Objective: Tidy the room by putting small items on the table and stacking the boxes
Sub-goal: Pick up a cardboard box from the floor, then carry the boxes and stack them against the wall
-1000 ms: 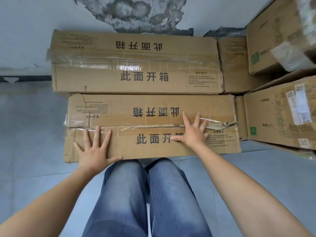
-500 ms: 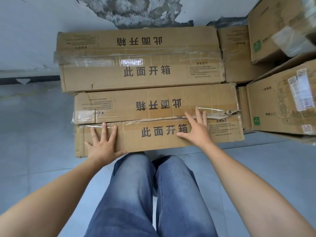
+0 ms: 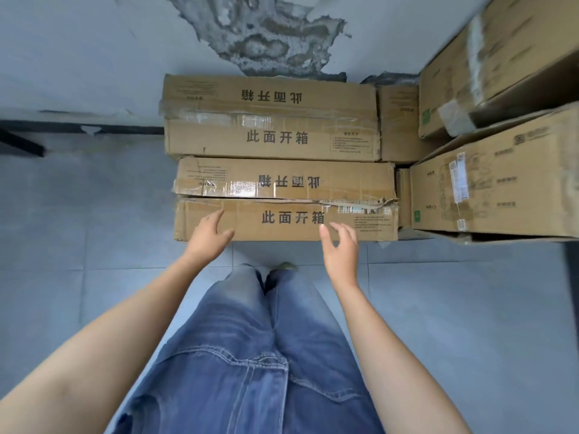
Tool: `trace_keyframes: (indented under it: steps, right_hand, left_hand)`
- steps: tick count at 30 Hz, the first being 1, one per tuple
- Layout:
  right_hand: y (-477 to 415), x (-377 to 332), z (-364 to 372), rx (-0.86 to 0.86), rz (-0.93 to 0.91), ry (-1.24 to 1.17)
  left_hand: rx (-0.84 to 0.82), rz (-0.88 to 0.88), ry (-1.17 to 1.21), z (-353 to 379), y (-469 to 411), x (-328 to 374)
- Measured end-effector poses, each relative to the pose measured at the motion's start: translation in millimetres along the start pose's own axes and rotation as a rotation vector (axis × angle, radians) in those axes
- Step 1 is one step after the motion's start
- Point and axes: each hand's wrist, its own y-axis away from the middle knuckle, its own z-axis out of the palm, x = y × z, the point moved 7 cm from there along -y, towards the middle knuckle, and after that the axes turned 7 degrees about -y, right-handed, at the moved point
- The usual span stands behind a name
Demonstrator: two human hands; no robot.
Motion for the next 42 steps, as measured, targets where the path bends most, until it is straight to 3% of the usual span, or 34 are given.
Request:
trace_keyframes:
  steps: [4,6,8,12,16,21,25,28,34,42]
  right_hand:
    - [34,-3,1,-0.163,0.091,0.021]
    - [36,-7,5,-0.283,0.134,0.095]
    - [31,-23,3,-0.284,0.101,0.127]
    - [27,-62,2,-0.190,0.021,0.096]
    - [35,-79,12,-0.098,0.017,0.059]
    - [71,-77,51,-0.001,0.112,-0.046]
    - [115,-59,72,0.051,0.234,-0.088]
    - [157,-37,63,0.174,0.333,-0.110]
    - [225,-4,44,0.413,0.475,-0.196]
    - [298,31,44,0.526,0.584,-0.285]
  left_hand:
    - [0.025,-0.025,0.231,-6,63,20]
    - [-0.050,-0.009,0.205,1,78,22]
    - [-0.059,0.011,0.162,-8,77,22]
    - [0.058,0.016,0.258,-56,56,21]
    - [0.054,0.136,0.178,-90,40,33]
    - [0.000,0.300,0.108,-131,26,36]
    - [-0.031,0.294,0.136,-155,9,28]
    - [-0.132,0.338,0.062,-143,12,39]
    - [-0.411,0.592,-0.157,-74,70,70]
    - [-0.456,0.636,-0.260,-38,101,61]
